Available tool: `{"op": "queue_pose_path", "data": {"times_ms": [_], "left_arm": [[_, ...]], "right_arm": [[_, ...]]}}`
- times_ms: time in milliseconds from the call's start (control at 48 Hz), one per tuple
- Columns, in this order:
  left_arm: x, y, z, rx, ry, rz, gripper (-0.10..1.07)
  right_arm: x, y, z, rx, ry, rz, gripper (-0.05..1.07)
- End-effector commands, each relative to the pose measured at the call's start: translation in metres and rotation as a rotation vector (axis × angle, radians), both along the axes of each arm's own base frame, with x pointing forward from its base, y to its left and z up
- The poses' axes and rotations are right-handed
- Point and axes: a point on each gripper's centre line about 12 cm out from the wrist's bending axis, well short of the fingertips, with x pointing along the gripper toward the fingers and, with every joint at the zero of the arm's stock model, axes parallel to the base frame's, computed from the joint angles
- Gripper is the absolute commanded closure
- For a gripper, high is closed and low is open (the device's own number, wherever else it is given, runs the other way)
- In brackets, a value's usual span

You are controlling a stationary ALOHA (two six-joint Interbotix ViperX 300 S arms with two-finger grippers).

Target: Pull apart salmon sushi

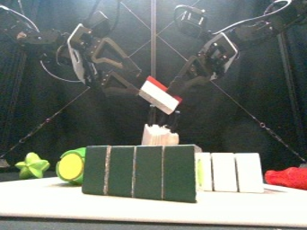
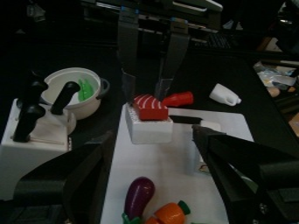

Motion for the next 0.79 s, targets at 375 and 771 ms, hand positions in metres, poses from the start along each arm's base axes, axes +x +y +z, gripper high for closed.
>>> {"op": "queue_pose_path", "data": {"times_ms": [375, 771], "left_arm": [[0.023, 0.006, -0.002, 0.011, 0.002, 0.009, -0.05], [0.045, 0.014, -0.012, 0.009, 0.019, 0.029, -0.05]], "right_arm": [[0.006, -0.001, 0.022, -0.001, -0.063, -0.004, 0.61], [0.006, -0.003, 0.022, -0.004, -0.063, -0.005, 0.61]]}}
